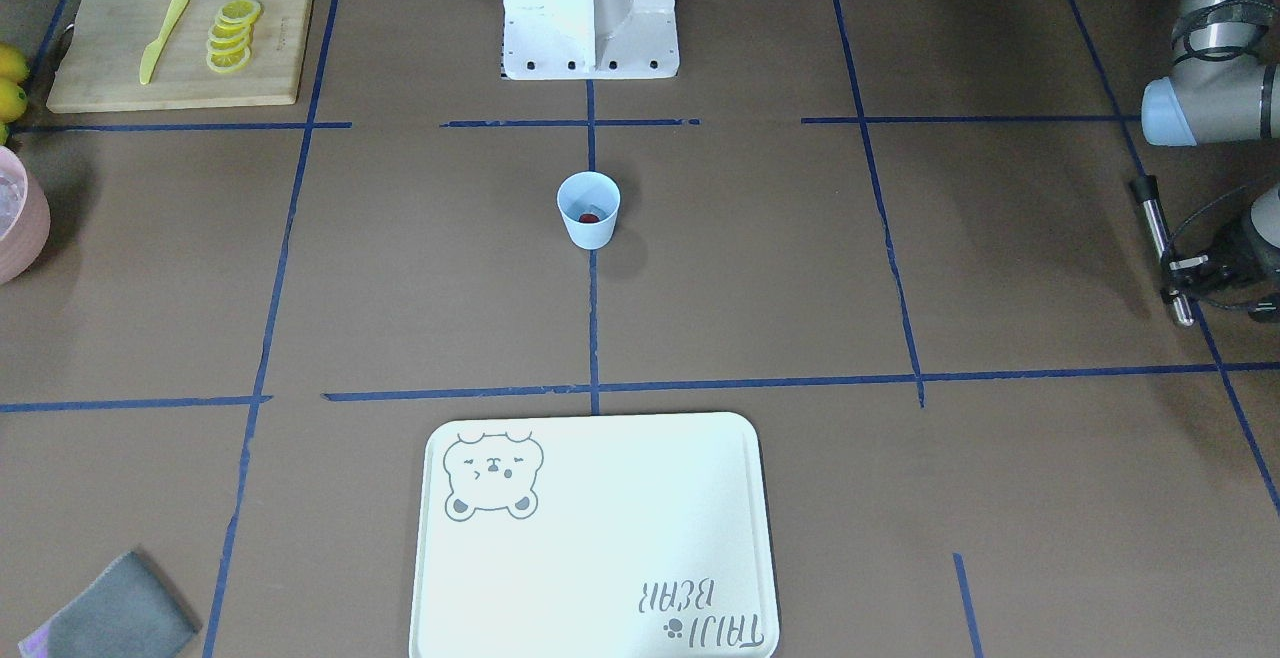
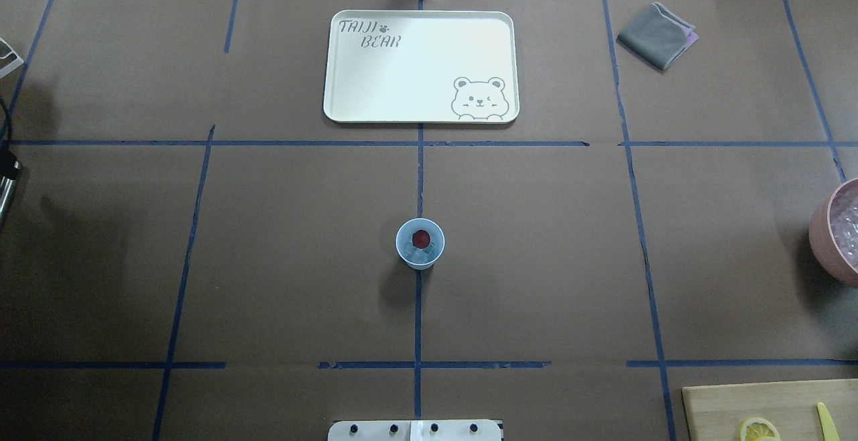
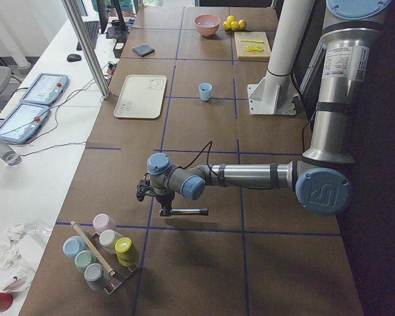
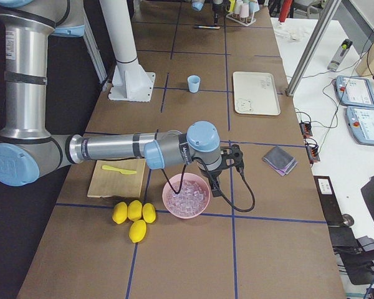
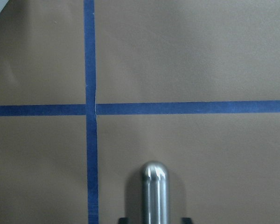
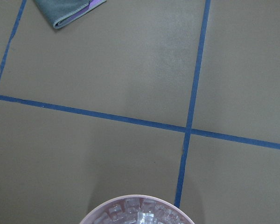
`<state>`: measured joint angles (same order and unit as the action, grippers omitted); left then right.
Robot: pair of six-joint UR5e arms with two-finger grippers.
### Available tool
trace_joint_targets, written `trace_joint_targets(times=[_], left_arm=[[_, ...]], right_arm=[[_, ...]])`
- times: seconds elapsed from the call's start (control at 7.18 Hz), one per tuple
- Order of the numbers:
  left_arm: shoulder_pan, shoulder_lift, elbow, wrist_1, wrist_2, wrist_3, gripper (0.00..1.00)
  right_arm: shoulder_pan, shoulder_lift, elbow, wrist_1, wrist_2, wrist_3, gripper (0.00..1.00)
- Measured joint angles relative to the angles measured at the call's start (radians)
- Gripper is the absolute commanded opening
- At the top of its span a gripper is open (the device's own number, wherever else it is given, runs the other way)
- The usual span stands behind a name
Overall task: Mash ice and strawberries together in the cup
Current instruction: 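Lower the muddler onto the table with the left gripper, then open the left gripper to release the muddler on the table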
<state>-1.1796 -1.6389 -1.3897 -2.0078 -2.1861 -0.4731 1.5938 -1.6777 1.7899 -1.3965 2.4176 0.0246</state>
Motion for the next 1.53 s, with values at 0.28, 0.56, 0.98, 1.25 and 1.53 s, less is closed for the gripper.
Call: trace_joint_targets(times=[0.28,0.56,0.98,1.25,1.53], left_arm=[[0.000,0.002,-0.001,-0.012,0.006,0.000,1.00],[-0.023,-0.008,-0.005,-0.006,0.020,0.001,1.00],[-0.116,-0.042,-0.035,0.151,-0.014,0.169,1.00],[-0.191,-0.056,-0.097,0.333,-0.034,0.345,1.00],[-0.258,-0.048,-0.111,0.409,-0.118,0.466,1.00]], right_arm=[[0.000,0.001,0.000,0.000,0.000,0.000,0.99],[0.000,0.002,0.000,-0.001,0.000,0.000,0.99],[0.001,0.001,-0.004,-0.003,-0.011,-0.001,0.99],[0.000,-0.004,-0.013,-0.009,-0.022,-0.002,0.99],[0.000,-0.008,-0.034,-0.013,-0.022,-0.001,0.99]])
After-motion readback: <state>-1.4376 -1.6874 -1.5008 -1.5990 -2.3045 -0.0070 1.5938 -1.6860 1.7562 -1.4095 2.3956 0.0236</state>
